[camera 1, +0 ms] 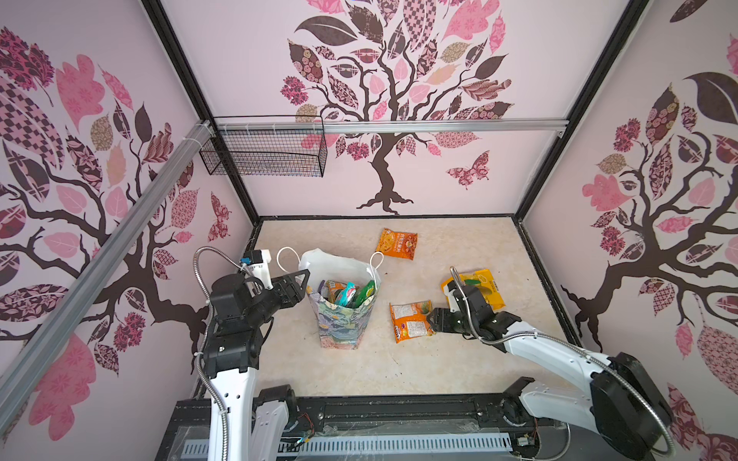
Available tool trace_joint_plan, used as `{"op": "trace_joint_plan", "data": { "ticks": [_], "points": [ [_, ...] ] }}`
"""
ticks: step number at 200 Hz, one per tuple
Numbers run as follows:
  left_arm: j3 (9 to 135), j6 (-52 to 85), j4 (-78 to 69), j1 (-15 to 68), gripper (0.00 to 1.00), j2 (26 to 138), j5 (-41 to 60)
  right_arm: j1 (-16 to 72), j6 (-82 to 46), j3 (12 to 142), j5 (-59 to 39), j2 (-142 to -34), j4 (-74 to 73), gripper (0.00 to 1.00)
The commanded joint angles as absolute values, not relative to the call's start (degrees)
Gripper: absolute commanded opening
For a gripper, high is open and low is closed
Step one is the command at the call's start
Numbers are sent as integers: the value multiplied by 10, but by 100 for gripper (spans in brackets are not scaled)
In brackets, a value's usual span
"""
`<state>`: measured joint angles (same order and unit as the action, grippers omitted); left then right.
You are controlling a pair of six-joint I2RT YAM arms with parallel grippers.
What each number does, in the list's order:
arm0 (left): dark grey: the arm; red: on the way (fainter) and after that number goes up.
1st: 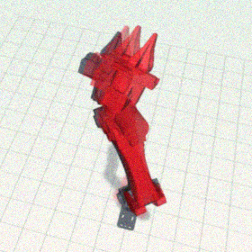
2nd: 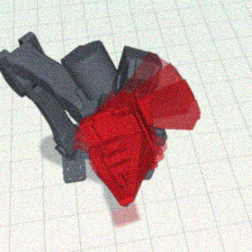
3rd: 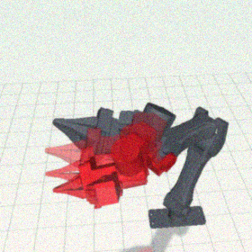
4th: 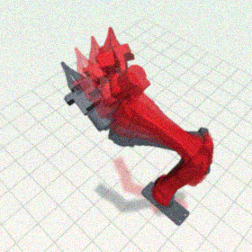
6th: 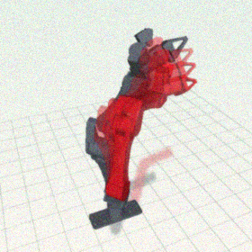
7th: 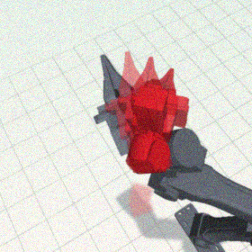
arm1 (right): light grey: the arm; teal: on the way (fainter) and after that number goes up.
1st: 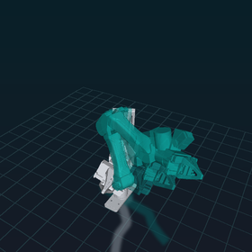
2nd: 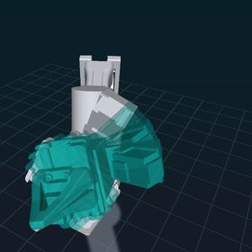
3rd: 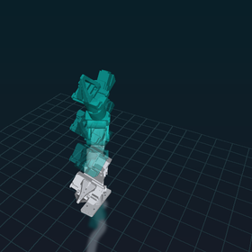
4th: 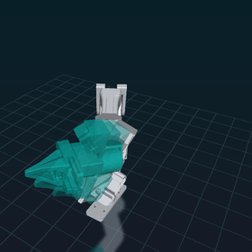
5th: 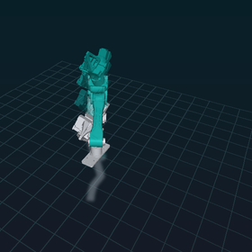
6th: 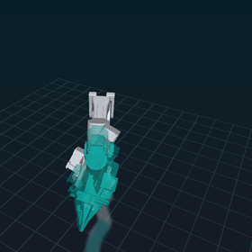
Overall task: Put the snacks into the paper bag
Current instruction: 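Lower the right gripper onto the Fox's packet's edge nearest the robot, then close the right gripper on the Fox's packet's edge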
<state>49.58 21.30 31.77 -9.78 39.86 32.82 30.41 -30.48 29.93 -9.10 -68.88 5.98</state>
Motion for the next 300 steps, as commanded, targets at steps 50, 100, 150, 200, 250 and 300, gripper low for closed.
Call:
{"op": "trace_joint_plan", "data": {
  "ticks": [50,100,150,200,250,300],
  "points": [
    [494,215,298,-101,65,400,341,280,-313,255,-164,-724,-37,65],
    [494,216,297,-102,65,402,343,271,-341,215,-201,-714,-95,62],
    [493,216,296,-101,65,400,344,268,-345,200,-202,-718,-125,58],
    [494,216,295,-102,65,400,343,264,-342,198,-216,-740,-156,55],
    [494,216,295,-102,65,398,344,265,-344,202,-219,-751,-154,44],
    [493,217,294,-101,65,397,345,265,-337,207,-204,-742,-132,30]
  ]
}}
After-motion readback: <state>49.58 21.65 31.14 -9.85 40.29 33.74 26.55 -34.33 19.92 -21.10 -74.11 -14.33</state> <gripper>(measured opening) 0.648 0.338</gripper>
